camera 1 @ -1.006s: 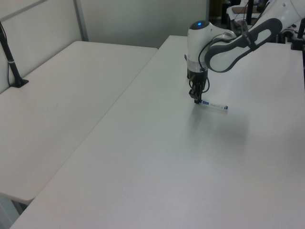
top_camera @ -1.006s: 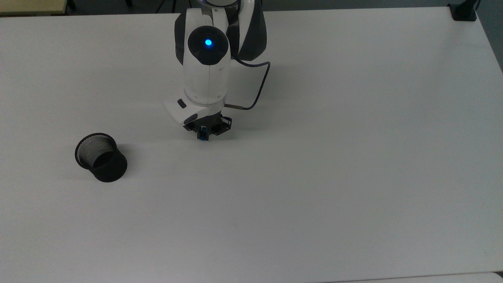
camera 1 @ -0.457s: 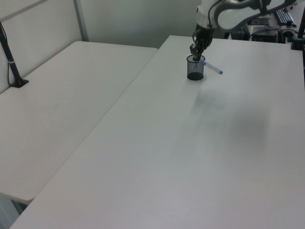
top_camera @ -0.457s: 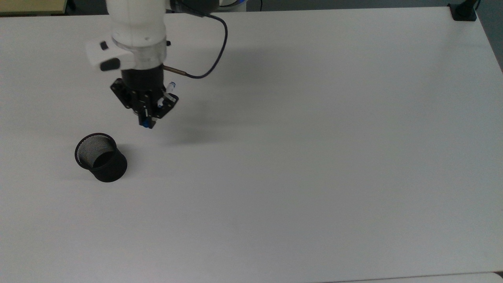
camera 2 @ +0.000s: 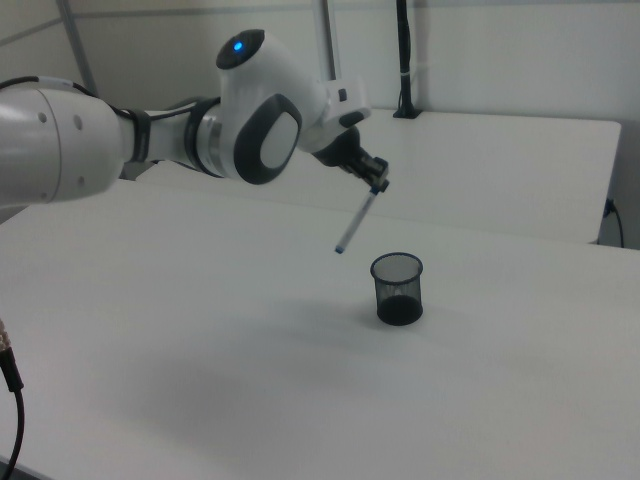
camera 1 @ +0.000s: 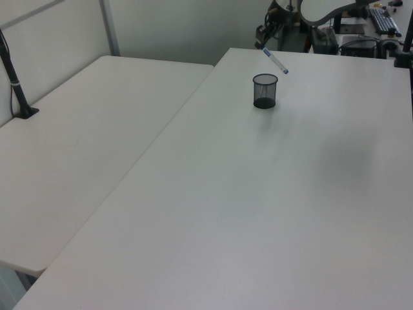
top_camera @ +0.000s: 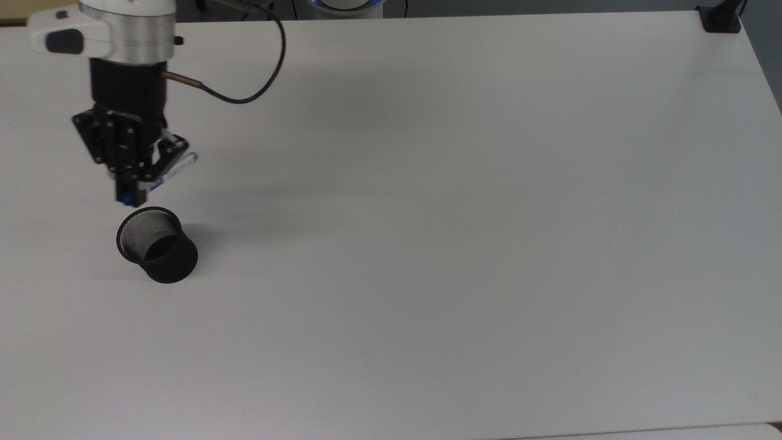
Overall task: Insert the marker
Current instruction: 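Carry the marker over the black mesh pen cup, then lower the marker into the cup and open the gripper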
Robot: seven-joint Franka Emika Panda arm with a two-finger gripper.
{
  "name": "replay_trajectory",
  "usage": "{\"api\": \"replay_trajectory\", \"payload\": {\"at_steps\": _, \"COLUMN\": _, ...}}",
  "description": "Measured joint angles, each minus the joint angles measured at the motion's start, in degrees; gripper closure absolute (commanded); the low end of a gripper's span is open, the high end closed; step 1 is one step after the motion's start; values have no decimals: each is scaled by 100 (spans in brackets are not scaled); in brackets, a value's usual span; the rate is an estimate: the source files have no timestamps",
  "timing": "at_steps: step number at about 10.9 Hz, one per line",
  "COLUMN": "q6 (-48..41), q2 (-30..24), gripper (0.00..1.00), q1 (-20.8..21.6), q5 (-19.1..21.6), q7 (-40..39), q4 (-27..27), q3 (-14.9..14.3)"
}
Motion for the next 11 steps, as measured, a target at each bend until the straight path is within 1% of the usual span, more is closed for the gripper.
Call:
{"api": "replay_trajectory", "payload": {"at_steps": 1, "q6": 330, "q2": 71, "gripper": 100, "q1": -90, "q5": 75, "q7": -141, "q4": -3, "q3": -3}}
{"api": "replay_trajectory", "payload": {"at_steps": 3, "q6": 975, "q2": 377, "gripper": 100, "q1": -273, "q5": 275, "q7": -547, "q4": 28, "q3": -4}}
{"api": "replay_trajectory", "payload": {"at_steps": 5, "q6": 1209, "q2": 643, "gripper": 100, "q1": -322, "q5": 379, "q7": -783, "q4": 194, "q3": -4}}
{"api": "replay_trajectory", "payload": {"at_steps": 8, "q6": 1638, "q2": 1058, "gripper": 100, "q1": -319, "q5": 409, "q7": -879, "q4": 489, "q3": -1}}
{"api": "replay_trajectory", "payload": {"at_steps": 11, "q6": 2043, "q2": 1251, "gripper": 100, "q1": -294, "q5": 428, "q7": -936, "q4": 490, "q3": 25}}
